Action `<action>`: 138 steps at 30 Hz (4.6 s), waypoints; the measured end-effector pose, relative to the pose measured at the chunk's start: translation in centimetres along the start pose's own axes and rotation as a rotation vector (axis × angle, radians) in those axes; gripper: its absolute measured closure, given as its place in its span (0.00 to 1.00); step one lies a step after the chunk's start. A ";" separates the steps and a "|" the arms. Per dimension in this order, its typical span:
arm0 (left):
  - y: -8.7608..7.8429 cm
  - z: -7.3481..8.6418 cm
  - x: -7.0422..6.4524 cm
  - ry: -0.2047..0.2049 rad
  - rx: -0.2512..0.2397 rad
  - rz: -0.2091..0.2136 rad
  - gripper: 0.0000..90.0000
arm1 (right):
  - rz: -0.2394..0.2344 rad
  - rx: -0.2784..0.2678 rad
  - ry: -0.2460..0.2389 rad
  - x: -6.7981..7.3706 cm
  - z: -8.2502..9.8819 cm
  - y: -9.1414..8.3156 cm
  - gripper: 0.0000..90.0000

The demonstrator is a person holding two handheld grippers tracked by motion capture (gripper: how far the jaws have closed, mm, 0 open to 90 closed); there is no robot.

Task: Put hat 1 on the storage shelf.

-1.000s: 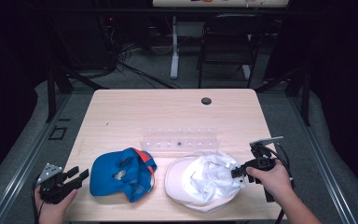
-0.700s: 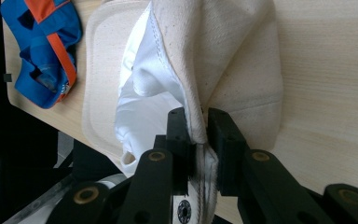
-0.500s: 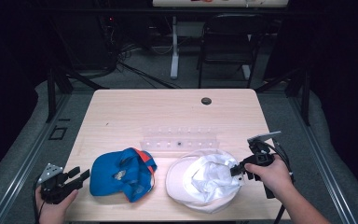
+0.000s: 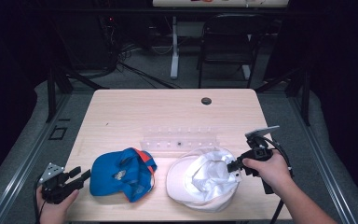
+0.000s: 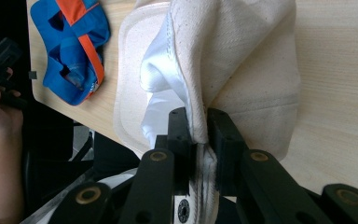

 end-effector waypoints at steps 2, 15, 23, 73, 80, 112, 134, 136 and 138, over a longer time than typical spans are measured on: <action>0.0 0.0 0.0 0.001 0.000 0.000 0.58 | 0.009 -0.012 0.002 0.0 -0.1 0.1 0.89; 0.0 0.0 -0.2 0.012 -0.002 0.002 0.58 | -0.095 -0.007 0.035 2.6 -0.3 -0.9 0.89; 0.0 0.0 -0.3 0.012 -0.003 0.003 0.57 | -0.191 -0.007 0.039 4.5 -0.5 -1.3 0.89; 0.0 0.0 -0.6 0.029 -0.003 -0.001 0.57 | -0.516 -0.132 -0.005 12.4 -3.4 -6.5 0.90; -0.1 0.0 -0.6 0.032 -0.004 -0.001 0.57 | -0.542 -0.143 -0.010 13.1 -3.8 -6.9 0.90; -0.2 -0.2 -1.1 0.041 -0.011 0.013 0.58 | -0.666 -0.189 -0.069 18.7 -7.7 -8.2 0.90; -0.6 -3.3 -6.8 0.187 -0.026 0.118 0.57 | -0.665 -0.216 -0.071 21.2 -11.8 -6.5 0.89; -0.5 -4.0 -7.5 0.213 -0.040 0.122 0.56 | -0.667 -0.216 -0.068 21.2 -11.9 -6.4 0.89; -0.3 -5.1 -8.9 0.236 -0.055 0.134 0.53 | -0.667 -0.222 -0.062 21.4 -12.5 -6.1 0.89</action>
Point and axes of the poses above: each handheld gripper's, and its own axes: y roughly forward along the jaws, z roughly out of its underside, x roughly to its left, the point moved 9 cm from there along y, roughly forward along the jaws, and after that the axes turned 7 degrees about -z, right-handed, at the moved point
